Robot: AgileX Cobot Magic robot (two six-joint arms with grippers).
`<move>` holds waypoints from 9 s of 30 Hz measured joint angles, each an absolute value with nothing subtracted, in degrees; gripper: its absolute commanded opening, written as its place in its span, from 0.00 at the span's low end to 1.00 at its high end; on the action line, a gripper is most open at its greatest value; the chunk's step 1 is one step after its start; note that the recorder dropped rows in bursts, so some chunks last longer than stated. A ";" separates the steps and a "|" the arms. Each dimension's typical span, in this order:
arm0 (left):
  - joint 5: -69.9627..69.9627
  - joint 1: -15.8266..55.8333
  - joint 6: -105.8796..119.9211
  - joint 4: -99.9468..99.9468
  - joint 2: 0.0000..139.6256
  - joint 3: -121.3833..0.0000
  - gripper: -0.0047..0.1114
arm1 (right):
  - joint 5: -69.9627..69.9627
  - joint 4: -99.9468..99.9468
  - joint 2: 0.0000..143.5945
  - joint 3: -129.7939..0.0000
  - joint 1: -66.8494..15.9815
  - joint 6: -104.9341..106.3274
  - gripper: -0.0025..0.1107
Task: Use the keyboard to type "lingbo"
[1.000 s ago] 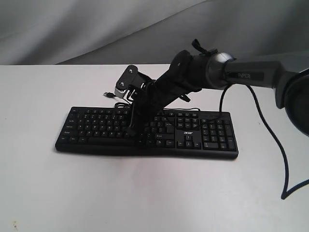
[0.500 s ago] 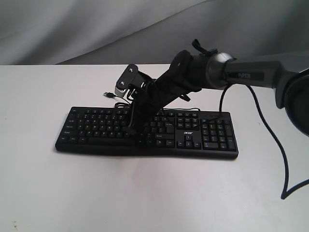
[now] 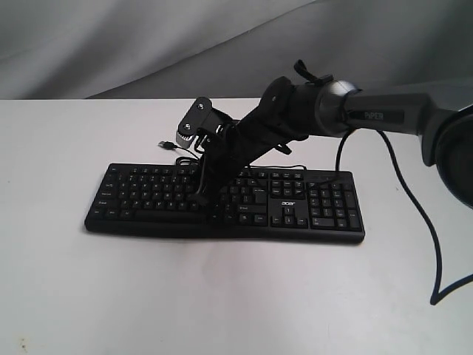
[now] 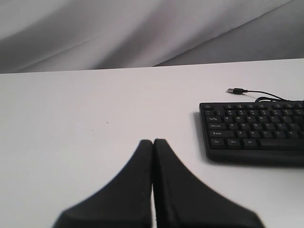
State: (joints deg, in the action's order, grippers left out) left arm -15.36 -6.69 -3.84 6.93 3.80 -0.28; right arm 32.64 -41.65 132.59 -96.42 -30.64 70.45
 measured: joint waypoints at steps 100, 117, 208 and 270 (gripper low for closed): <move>-15.36 -6.69 -3.84 6.93 3.80 -0.28 0.04 | 36.58 -39.73 132.89 -96.42 -35.31 70.27 0.02; -15.36 -6.69 -3.84 6.93 3.80 -0.28 0.04 | 34.90 -40.23 133.46 -99.80 -35.20 70.38 0.02; -15.36 -6.69 -3.84 6.93 3.80 -0.28 0.04 | 42.70 -39.40 132.37 -98.71 -28.40 66.98 0.02; -15.36 -6.69 -3.84 6.93 3.80 -0.28 0.04 | 41.55 -34.63 110.68 -94.36 -28.00 59.12 0.02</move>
